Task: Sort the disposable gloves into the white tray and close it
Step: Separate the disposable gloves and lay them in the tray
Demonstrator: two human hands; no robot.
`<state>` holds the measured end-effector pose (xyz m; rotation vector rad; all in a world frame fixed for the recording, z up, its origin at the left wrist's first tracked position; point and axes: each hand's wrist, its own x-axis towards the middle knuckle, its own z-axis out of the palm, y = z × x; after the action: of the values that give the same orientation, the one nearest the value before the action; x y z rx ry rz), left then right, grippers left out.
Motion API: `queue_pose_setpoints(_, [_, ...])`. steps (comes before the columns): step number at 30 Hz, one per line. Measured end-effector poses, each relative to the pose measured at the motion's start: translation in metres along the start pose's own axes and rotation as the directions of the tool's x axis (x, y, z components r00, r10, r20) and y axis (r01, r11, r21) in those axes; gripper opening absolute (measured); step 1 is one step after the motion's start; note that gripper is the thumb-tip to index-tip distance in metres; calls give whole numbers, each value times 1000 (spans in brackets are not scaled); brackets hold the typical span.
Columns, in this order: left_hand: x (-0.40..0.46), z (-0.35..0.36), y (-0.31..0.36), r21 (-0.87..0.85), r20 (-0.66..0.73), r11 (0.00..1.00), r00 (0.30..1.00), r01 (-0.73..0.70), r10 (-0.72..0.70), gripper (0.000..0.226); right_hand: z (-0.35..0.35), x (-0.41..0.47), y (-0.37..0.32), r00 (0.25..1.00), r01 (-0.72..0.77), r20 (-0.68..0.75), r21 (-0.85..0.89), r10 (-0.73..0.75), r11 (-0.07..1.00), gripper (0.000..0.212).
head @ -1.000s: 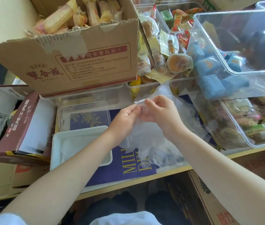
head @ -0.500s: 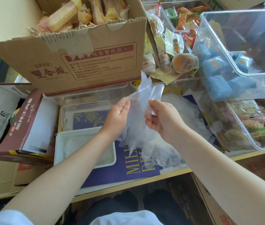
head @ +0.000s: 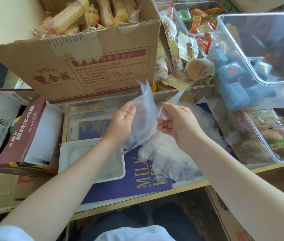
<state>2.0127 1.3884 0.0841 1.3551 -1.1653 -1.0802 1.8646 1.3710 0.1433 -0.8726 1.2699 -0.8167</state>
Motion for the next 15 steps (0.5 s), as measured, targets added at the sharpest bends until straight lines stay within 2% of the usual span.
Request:
queue_pose_setpoints(3, [-6,10,5,-50,153,999,988,14,-6,26,12,3,2,998,-33,61,-38,35,999,35])
queue_pose_setpoints(5, [-8,13,4,-107,202,992,979,60,-37,23,14,6,2,996,-28,84,-45,32,999,35])
queue_pose_setpoints(11, [-10,5,3,-61,144,993,985,100,-91,31,13,9,-1,988,-49,138,-172,73,984,35])
queue_pose_setpoints(15, [-4,-3,3,16,50,992,991,122,-122,33,0,16,-6,987,72,162,-354,-15,932,29])
